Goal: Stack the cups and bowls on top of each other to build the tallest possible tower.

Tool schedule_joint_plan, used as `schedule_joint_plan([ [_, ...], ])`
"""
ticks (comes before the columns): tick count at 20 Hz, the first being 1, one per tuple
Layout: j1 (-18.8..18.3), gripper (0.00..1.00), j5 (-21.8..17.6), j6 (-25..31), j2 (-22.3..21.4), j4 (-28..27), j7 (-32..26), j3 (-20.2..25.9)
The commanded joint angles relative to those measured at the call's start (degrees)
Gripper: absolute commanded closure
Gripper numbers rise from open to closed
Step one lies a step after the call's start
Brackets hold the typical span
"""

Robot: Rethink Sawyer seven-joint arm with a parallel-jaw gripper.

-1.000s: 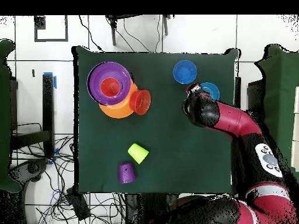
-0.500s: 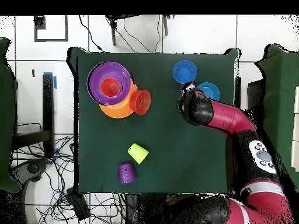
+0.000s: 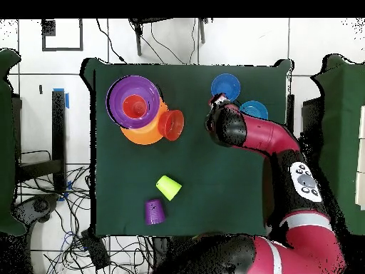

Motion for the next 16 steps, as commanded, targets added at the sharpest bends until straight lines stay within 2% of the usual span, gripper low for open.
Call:
schedule_joint_plan([
  [1, 2.0, 0.00, 0.6, 0.3, 1.7, -3.9, 2.4, 2.2],
  [16, 0.4, 0.00, 4.4, -4.6, 6.2, -7.1, 5.8, 1.5],
])
